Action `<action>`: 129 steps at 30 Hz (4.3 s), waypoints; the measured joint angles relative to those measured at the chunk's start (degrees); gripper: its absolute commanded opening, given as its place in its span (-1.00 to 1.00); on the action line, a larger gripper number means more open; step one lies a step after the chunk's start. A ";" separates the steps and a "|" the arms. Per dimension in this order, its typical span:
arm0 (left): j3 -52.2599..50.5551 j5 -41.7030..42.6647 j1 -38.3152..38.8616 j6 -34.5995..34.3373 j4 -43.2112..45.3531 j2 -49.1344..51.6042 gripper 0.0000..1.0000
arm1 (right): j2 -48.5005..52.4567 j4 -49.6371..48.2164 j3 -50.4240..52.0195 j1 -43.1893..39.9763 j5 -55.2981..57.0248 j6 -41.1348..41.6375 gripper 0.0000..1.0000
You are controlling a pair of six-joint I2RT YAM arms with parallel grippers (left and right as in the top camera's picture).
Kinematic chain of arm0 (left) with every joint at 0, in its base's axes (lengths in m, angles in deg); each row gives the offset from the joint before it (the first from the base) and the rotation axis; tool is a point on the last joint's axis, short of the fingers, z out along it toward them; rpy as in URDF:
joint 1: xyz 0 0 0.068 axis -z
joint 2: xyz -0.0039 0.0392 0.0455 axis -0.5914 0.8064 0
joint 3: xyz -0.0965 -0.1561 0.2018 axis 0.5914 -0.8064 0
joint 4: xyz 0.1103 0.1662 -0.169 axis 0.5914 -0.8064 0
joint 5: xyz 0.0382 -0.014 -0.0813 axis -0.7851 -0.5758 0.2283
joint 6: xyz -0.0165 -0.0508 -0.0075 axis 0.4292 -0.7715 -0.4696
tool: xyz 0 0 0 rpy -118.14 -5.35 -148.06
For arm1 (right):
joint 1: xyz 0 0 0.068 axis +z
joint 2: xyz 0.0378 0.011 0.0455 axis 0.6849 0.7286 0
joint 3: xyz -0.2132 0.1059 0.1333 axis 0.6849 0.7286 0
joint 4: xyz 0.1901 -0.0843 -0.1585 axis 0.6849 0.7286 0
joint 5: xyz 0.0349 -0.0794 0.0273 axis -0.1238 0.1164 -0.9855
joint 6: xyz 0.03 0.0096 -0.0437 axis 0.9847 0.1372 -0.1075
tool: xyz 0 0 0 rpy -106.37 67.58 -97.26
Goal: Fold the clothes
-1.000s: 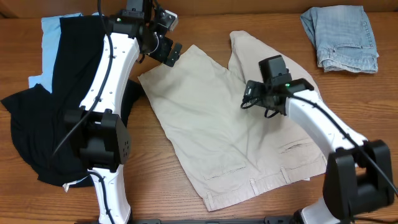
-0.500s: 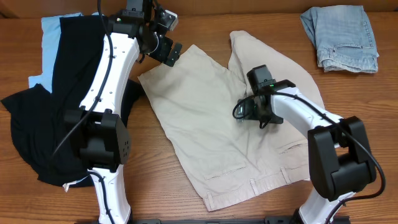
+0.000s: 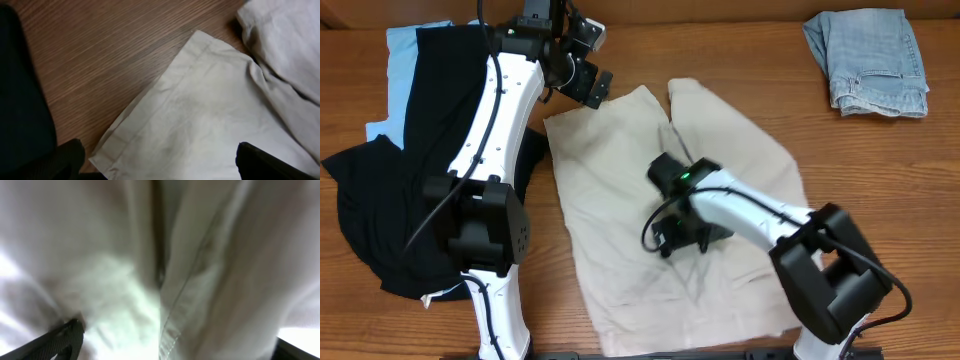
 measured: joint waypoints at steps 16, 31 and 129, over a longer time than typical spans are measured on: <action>0.00 -2.67 0.00 0.00 -0.94 -0.02 1.00 | -8.04 -15.89 -10.91 -28.37 4.57 0.55 1.00; 0.00 -2.64 0.00 0.00 -1.14 0.00 1.00 | 3.69 -27.65 -10.88 -39.01 2.38 -16.52 0.73; 0.00 -2.64 -0.02 -0.09 -0.11 0.00 0.99 | 15.12 -9.73 -23.87 -33.53 -26.64 -19.30 -0.92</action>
